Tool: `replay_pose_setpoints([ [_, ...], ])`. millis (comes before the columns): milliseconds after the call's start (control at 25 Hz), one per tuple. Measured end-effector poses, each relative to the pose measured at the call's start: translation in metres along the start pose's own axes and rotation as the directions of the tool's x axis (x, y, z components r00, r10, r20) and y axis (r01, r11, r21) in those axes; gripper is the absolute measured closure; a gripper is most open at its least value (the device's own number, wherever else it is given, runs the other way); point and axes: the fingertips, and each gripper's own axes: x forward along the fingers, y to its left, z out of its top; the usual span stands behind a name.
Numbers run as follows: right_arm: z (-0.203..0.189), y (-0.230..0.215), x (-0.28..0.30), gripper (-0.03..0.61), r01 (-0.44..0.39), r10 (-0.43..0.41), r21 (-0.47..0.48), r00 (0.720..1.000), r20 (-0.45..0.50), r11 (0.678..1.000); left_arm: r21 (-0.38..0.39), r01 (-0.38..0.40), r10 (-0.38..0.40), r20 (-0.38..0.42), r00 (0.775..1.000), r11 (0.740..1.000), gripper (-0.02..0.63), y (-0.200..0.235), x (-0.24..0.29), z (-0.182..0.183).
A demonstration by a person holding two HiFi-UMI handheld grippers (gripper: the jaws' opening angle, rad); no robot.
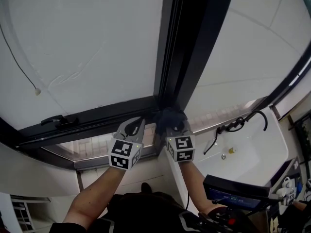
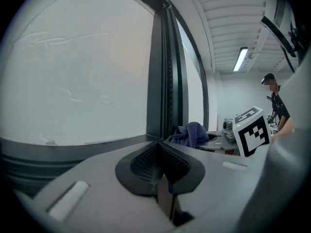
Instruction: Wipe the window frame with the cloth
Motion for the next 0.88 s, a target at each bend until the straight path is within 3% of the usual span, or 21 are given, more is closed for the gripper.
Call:
replay_pose_setpoints([
  [280,-0.001,-0.004,-0.023,0.528,0.013,-0.013,0.030,1.000,0.010,0.999,-0.062,-0.011,0.012,0.014,1.000,0.998,0.620,-0.007,0.004,-0.005],
  [520,-0.003,-0.003,-0.040,0.528,-0.020,0.018,0.067,1.000,0.021,0.998,-0.045,-0.020,0.019,-0.027,0.999,0.999,0.620,-0.016,0.003,-0.017],
  [880,-0.008,0.010,-0.009,0.528,-0.071,0.071,0.051,0.997,-0.003,0.996,-0.045,-0.071,0.069,-0.038,0.997,0.996,0.620,0.003,-0.001,-0.021],
])
